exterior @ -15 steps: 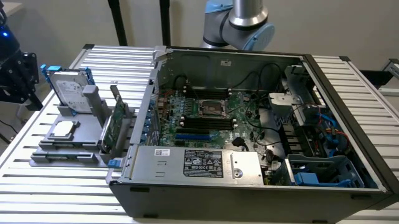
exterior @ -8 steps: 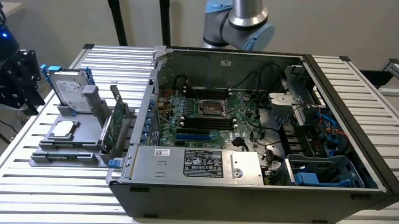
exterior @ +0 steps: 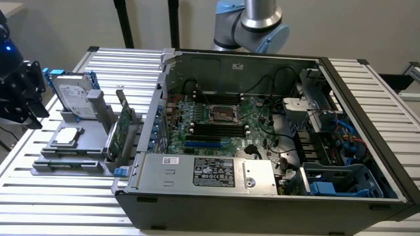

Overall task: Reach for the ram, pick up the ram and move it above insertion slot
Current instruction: 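Pick up the ram and move it above insertion slot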

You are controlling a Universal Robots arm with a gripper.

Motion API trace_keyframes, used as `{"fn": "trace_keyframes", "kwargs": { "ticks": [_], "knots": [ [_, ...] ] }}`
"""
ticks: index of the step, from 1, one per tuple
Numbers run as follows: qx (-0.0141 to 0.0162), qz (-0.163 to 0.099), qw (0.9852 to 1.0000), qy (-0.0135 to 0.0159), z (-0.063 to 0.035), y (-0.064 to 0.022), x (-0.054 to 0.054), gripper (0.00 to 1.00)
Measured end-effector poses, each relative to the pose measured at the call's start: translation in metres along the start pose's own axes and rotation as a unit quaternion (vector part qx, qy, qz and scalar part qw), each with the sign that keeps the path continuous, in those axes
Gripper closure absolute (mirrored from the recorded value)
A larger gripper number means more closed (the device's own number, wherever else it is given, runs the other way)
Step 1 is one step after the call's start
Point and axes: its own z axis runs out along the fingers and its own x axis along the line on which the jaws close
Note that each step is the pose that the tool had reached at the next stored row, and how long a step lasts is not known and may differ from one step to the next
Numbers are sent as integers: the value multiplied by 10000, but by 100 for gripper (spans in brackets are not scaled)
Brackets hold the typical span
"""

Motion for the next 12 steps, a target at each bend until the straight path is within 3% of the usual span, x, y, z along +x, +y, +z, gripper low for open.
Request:
{"fn": "trace_keyframes", "kwargs": {
  "ticks": [12],
  "knots": [
    [1, 0, 10000, 0, 218, 0, 5, 64]
  ]
}}
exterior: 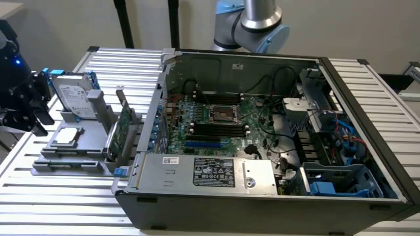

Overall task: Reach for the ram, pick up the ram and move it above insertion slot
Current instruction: 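Pick up the ram and move it above insertion slot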

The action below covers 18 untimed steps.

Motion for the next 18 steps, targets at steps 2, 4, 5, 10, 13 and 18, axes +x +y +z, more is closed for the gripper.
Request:
{"fn": "trace_keyframes", "kwargs": {
  "ticks": [2, 4, 5, 10, 13, 18],
  "knots": [
    [0, 0, 10000, 0, 37, 0, 2, 64],
    [0, 0, 10000, 0, 72, 0, 3, 64],
    [0, 0, 10000, 0, 91, 1, 4, 64],
    [0, 0, 10000, 0, 182, 1, 16, 64],
    [0, 0, 10000, 0, 236, 2, 27, 64],
    [0, 0, 10000, 0, 327, 4, 46, 64]
  ]
}}
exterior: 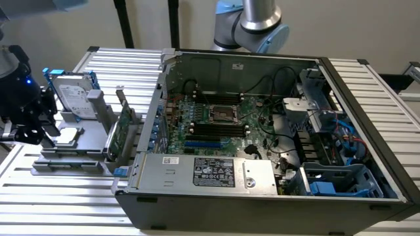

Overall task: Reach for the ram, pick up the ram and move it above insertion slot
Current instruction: 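Pick up the ram and move it above insertion slot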

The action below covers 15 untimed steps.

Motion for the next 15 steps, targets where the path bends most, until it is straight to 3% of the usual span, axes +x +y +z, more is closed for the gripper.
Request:
{"fn": "trace_keyframes", "kwargs": {
  "ticks": [15],
  "knots": [
    [0, 0, 10000, 0, 272, -54, 136, 64]
  ]
}}
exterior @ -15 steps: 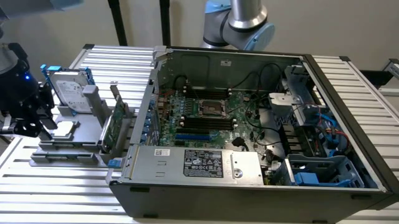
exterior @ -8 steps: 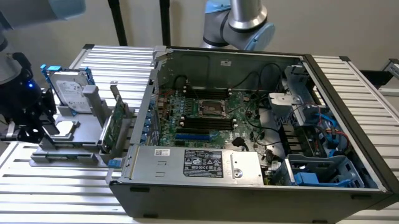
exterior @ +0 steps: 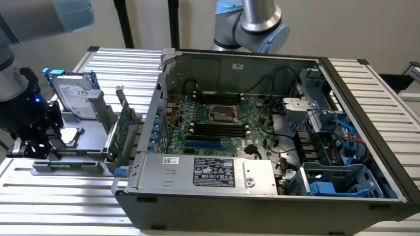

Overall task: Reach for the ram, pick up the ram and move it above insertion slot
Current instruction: 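Pick up the ram and move it above insertion slot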

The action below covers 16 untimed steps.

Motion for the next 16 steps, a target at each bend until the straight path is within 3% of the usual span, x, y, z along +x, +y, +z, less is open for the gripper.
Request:
{"fn": "trace_keyframes", "kwargs": {
  "ticks": [16],
  "knots": [
    [-11, 0, 10000, -13, 276, -49, 26, 64]
  ]
}}
